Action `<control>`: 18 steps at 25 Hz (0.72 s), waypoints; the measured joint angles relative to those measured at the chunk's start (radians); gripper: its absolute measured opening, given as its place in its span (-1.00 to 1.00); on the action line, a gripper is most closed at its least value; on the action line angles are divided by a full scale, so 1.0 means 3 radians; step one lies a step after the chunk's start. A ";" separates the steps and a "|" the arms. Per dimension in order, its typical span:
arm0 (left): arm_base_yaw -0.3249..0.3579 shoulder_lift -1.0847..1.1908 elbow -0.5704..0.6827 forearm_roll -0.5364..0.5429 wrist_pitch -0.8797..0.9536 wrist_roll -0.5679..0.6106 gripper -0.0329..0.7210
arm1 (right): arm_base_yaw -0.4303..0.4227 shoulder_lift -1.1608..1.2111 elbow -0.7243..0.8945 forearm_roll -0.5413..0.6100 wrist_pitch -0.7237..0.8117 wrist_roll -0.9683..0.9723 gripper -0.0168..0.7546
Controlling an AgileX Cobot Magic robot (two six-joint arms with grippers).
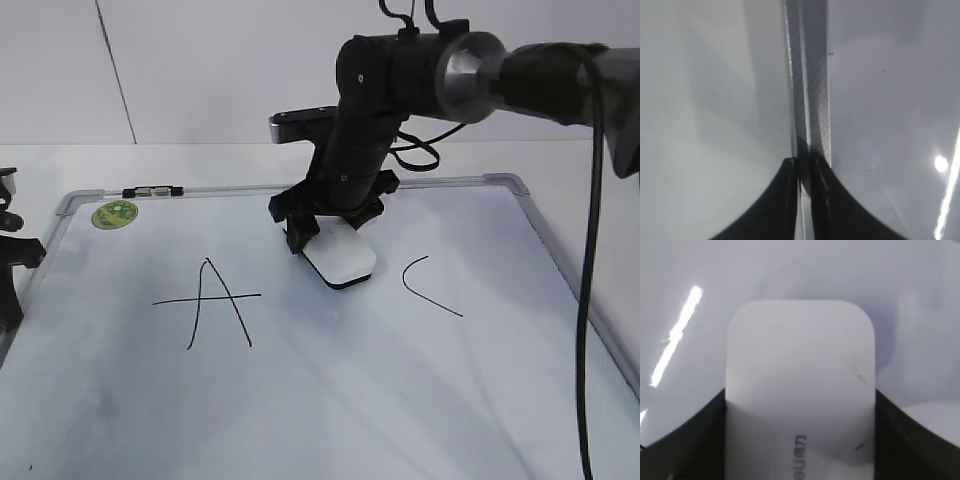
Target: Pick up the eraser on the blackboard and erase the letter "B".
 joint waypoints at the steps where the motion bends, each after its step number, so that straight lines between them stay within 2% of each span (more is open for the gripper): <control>1: 0.0000 0.0000 0.0000 0.0000 0.0000 0.0000 -0.79 | 0.0000 0.0000 0.0000 0.0000 0.0000 0.0015 0.46; 9: 0.0000 0.0000 0.0000 0.0000 0.0000 0.0000 -0.79 | 0.0007 0.0000 0.0000 0.0008 -0.0035 0.0051 0.53; 18: 0.0000 0.0000 0.0000 -0.0006 0.0005 0.0000 -0.79 | 0.0079 0.0041 -0.0008 -0.0073 -0.0342 0.0056 0.54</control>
